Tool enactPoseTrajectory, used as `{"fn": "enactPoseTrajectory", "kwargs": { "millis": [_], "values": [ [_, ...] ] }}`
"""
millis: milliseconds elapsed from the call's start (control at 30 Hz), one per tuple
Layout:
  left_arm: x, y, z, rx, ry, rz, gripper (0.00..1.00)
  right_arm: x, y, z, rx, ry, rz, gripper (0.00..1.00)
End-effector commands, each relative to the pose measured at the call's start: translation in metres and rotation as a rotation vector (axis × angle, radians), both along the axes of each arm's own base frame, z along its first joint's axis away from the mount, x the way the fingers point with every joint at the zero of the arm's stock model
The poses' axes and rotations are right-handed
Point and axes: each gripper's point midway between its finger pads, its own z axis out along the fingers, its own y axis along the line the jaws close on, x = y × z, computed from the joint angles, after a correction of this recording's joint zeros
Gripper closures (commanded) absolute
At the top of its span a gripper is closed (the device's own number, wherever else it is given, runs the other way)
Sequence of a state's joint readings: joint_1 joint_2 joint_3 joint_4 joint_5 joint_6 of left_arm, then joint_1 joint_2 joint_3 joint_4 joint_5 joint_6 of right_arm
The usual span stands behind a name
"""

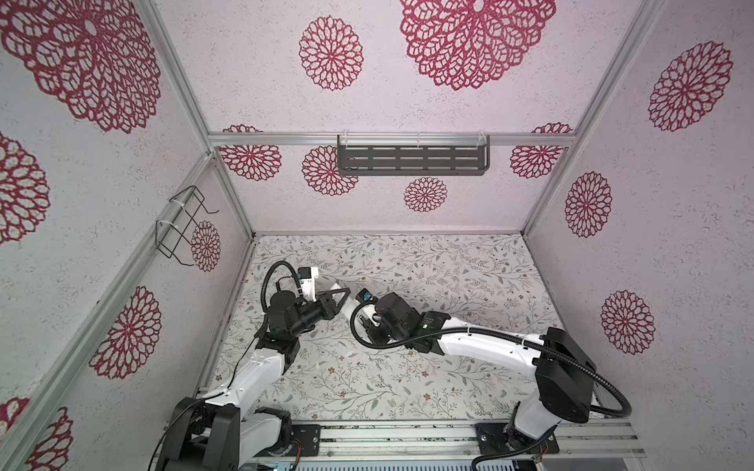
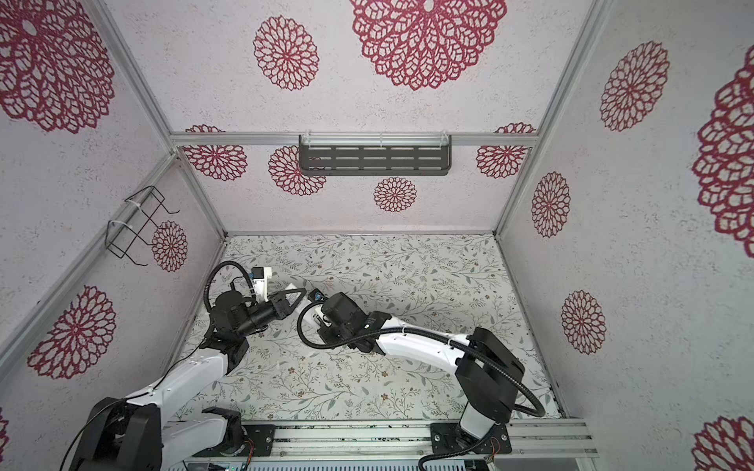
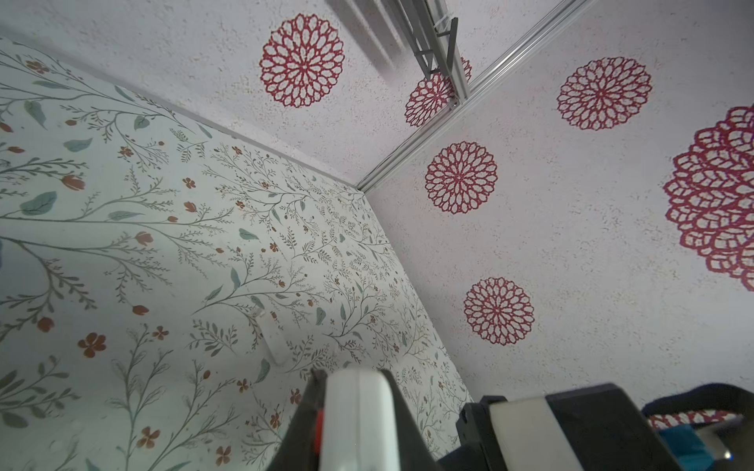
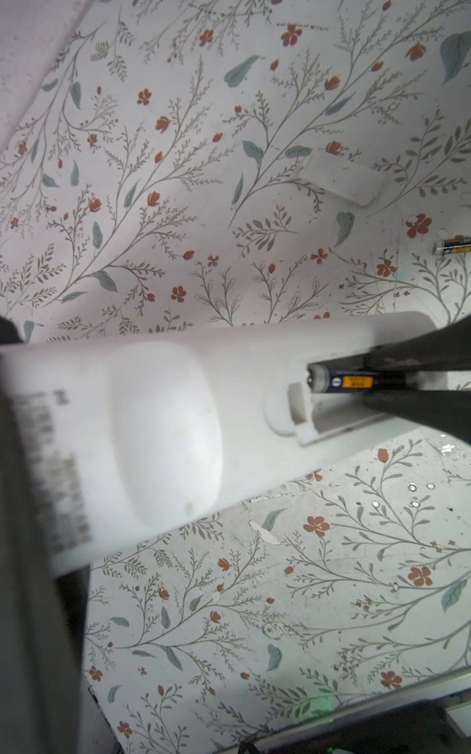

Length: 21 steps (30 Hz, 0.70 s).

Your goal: Load the batteries into the remote control

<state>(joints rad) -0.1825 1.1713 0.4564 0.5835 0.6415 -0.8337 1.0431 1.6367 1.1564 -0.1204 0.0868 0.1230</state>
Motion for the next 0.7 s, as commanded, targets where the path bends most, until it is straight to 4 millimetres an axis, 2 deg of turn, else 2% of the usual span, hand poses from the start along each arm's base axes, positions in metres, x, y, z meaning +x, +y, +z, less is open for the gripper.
{"fn": "enactPoseTrajectory", "kwargs": {
  "millis": [0, 267, 400, 667],
  "values": [
    [-0.024, -0.019, 0.047, -0.165, -0.077, -0.182, 1.00, 0.013, -0.001, 0.002, 0.005, -0.086, -0.014, 0.93],
    [-0.024, -0.020, 0.049, -0.184, -0.075, -0.199, 1.00, 0.019, -0.007, -0.002, -0.015, -0.113, -0.018, 0.92],
    [-0.023, -0.019, 0.049, -0.182, -0.077, -0.197, 1.00, 0.021, -0.012, -0.005, -0.039, -0.115, -0.025, 0.87],
    [-0.022, -0.020, 0.047, -0.178, -0.072, -0.196, 1.00, 0.023, -0.018, -0.006, -0.078, -0.128, -0.038, 0.84]
  ]
}}
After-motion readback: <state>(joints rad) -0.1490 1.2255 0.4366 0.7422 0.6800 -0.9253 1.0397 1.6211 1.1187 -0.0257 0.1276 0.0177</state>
